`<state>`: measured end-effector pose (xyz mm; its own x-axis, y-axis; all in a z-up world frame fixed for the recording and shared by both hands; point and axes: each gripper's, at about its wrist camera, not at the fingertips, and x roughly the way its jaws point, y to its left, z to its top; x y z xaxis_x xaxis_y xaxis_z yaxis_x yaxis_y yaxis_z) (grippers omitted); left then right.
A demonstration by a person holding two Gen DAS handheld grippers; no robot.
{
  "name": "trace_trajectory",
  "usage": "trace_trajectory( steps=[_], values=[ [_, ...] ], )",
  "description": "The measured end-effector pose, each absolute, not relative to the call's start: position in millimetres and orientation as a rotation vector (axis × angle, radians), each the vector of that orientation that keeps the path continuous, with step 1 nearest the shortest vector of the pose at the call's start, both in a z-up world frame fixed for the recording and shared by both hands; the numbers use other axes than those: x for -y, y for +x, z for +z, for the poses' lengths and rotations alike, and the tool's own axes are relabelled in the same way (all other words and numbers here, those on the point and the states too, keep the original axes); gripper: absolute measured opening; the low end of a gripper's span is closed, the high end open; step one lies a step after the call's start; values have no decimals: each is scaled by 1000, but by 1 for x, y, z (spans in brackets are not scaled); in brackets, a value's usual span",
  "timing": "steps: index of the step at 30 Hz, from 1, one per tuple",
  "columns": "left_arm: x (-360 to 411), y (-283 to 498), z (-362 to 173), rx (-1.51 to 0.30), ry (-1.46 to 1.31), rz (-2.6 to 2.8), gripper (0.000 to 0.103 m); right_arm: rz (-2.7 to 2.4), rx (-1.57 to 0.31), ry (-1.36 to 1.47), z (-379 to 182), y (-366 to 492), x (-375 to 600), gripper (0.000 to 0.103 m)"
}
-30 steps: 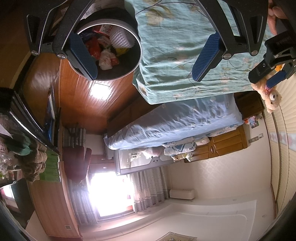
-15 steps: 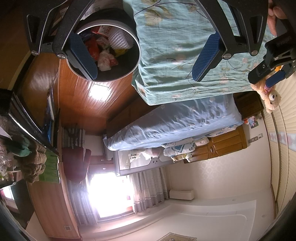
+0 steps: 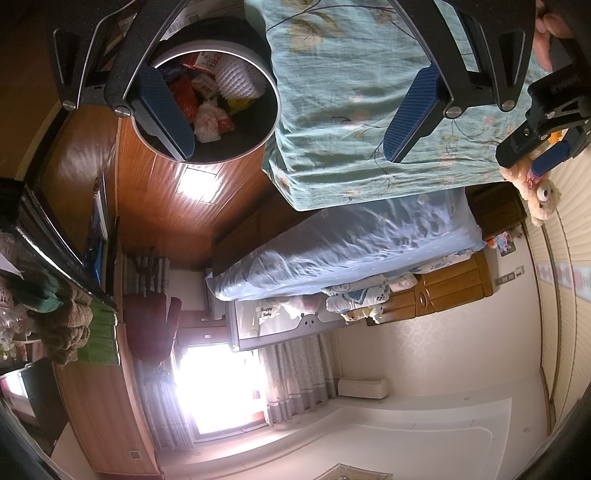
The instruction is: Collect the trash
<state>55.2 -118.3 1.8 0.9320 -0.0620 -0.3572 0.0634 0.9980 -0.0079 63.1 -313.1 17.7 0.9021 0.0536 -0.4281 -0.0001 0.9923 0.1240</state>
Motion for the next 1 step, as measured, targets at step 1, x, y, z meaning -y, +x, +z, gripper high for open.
trace_trajectory(
  steps=[1],
  values=[
    [118,56,1,-368,2,-66,102,28,-445,122,18,63,313,103]
  ],
)
